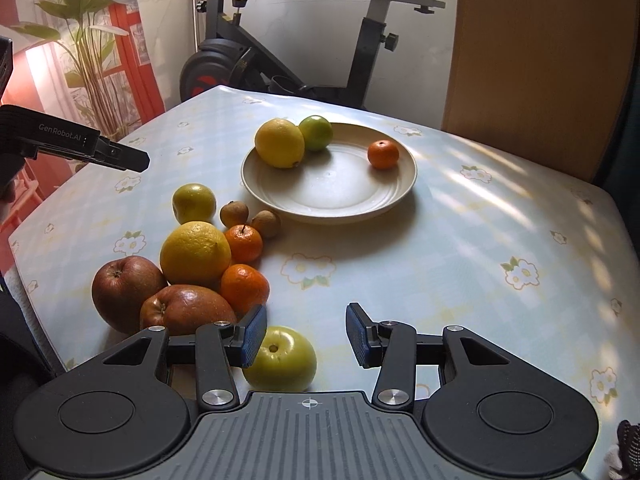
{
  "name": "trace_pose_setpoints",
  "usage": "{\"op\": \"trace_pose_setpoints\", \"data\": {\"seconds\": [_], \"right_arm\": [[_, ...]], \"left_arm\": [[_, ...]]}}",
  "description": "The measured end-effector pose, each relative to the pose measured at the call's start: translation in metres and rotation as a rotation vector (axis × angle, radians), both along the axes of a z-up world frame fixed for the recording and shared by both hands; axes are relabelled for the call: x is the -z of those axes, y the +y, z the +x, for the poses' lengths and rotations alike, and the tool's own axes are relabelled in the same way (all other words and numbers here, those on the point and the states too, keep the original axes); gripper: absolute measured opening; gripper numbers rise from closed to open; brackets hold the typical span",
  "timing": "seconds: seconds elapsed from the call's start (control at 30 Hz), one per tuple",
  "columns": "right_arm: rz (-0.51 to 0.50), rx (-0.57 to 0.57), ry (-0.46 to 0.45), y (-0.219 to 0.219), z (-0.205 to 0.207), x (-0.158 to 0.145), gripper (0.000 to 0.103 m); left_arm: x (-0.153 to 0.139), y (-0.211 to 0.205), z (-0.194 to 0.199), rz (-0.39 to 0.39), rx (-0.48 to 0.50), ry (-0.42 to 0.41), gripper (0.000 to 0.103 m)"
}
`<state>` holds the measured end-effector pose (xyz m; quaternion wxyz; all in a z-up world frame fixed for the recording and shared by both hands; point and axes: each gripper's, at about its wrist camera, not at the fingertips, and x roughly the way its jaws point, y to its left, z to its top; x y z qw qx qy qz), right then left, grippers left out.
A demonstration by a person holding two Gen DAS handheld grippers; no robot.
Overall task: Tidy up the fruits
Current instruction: 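Grasp the large green apple with the right tool while the left tool reaches a yellow-green pomelo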
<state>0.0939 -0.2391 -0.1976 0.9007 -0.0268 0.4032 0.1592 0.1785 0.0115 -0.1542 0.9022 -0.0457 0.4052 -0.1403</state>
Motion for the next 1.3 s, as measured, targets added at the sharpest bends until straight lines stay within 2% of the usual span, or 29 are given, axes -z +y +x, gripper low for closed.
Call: {"op": "trace_pose_setpoints", "data": {"seconds": [0.33, 1.3], "right_arm": [[0.032, -0.016, 0.060, 0.004, -0.007, 0.014, 0.041], [0.099, -0.021, 0.125, 0.004, -0.002, 0.028, 0.043]], "left_arm": [[0.002, 0.000, 0.000, 0.006, -0.001, 0.007, 0.041], [0.005, -0.002, -0.002, 0.008, -0.001, 0.012, 0.041]]}}
